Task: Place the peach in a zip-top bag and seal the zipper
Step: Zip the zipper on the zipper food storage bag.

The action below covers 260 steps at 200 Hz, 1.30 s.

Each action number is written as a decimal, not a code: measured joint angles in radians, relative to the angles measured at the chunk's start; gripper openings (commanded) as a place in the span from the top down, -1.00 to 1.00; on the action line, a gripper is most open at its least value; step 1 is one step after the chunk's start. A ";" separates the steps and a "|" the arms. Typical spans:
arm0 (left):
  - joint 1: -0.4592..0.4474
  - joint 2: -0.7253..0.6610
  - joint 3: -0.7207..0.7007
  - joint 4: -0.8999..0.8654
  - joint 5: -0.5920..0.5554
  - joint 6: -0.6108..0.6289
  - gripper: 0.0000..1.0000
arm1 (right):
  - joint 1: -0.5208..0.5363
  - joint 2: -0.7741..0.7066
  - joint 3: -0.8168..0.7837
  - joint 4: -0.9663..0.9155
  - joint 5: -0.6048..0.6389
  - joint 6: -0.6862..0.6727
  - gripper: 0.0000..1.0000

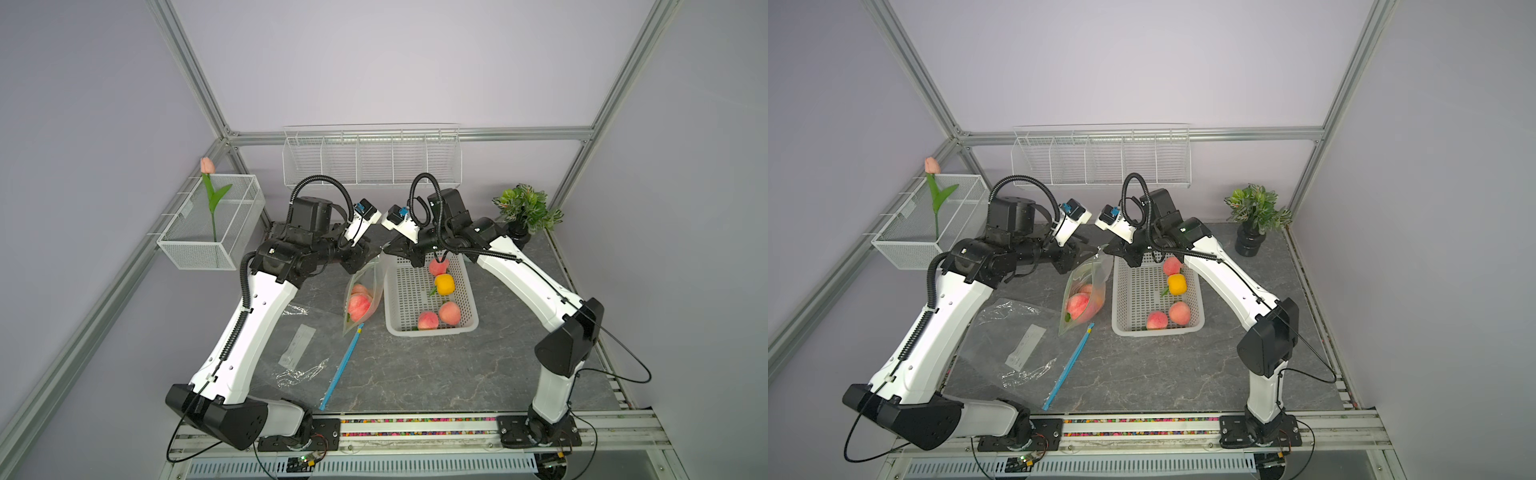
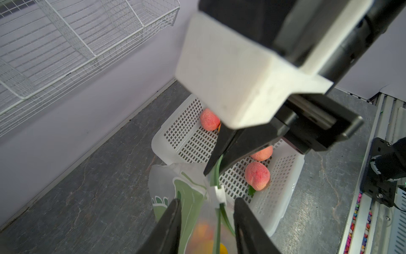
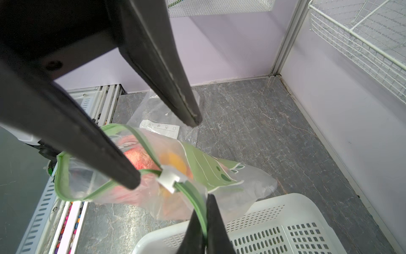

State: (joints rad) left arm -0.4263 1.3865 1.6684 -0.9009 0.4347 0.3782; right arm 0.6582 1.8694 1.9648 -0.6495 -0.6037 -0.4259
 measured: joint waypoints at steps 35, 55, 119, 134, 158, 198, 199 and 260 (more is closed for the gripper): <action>-0.005 0.025 -0.001 0.000 0.015 0.000 0.36 | 0.000 0.000 0.005 -0.013 0.000 0.007 0.87; -0.007 0.034 -0.001 -0.001 0.019 -0.002 0.48 | 0.000 0.000 0.014 -0.019 0.000 0.008 0.86; -0.011 0.039 -0.001 -0.002 0.019 -0.006 0.91 | 0.000 0.001 0.026 -0.031 0.001 0.015 0.86; -0.011 0.039 -0.001 0.002 0.017 -0.003 1.00 | 0.000 0.001 0.027 -0.035 0.001 0.016 0.86; -0.011 0.039 -0.001 0.002 0.015 -0.008 1.00 | 0.000 0.001 0.027 -0.037 -0.003 0.018 0.86; -0.011 0.039 -0.001 -0.001 0.015 -0.012 1.00 | -0.001 0.001 0.027 -0.039 -0.031 0.017 0.45; -0.011 0.039 -0.001 -0.001 0.015 -0.012 1.00 | -0.001 0.001 0.027 -0.039 -0.033 0.014 0.44; -0.011 0.039 -0.001 0.000 0.016 -0.019 1.00 | 0.002 0.001 0.028 -0.039 -0.048 -0.008 0.37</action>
State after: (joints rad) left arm -0.4377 1.4254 1.6672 -0.9005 0.4503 0.3592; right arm 0.6601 1.8706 1.9926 -0.6884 -0.6521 -0.4343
